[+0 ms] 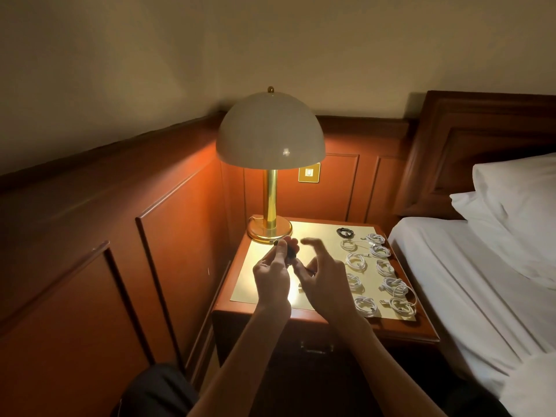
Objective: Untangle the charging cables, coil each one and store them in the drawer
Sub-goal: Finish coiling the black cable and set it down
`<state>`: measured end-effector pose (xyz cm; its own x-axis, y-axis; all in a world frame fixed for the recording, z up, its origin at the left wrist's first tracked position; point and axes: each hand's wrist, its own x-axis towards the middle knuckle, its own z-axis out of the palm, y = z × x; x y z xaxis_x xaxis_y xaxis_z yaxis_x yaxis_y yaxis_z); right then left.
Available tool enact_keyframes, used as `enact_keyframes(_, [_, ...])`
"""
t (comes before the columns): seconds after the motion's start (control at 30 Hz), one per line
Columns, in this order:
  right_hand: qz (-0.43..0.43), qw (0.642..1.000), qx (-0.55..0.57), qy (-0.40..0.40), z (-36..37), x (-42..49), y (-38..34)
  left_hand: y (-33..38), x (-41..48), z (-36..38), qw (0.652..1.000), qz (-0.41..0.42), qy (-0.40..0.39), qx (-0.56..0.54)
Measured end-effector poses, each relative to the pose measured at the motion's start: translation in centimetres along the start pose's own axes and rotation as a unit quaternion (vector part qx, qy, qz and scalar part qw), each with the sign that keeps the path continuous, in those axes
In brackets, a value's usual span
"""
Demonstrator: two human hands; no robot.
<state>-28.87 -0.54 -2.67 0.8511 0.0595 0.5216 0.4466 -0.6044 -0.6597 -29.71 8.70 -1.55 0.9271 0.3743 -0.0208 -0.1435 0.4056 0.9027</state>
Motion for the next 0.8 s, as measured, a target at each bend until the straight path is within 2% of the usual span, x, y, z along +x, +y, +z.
enact_keyframes(0.17, [-0.051, 0.999, -0.004, 0.018, -0.1, -0.3, -0.2, 0.2, -0.2, 0.5, 0.999, -0.026, 0.01, -0.028])
enact_keyframes(0.27, [-0.019, 0.999, 0.005, 0.045, -0.4, -0.1, 0.3, -0.1, -0.4, 0.5, 1.0, -0.016, -0.018, -0.019])
enact_keyframes(0.43, [0.025, 0.992, -0.047, 0.114, 0.4, -0.4, 0.1, -0.5, 0.1, 0.4, 0.998, -0.044, -0.05, -0.012])
enact_keyframes(0.53, [0.017, 0.991, -0.082, 0.107, 0.8, -0.5, 0.8, -1.0, 0.9, 0.3, 0.994, -0.089, -0.064, 0.002])
enact_keyframes(0.67, [-0.003, 0.987, -0.137, 0.088, 1.3, -0.5, 2.2, -1.6, 3.1, -0.1, 0.977, -0.194, -0.078, 0.041])
enact_keyframes(0.8, [-0.026, 0.981, -0.157, 0.112, 1.6, -0.5, 2.9, -1.4, 3.5, 0.2, 0.959, -0.26, -0.1, 0.053])
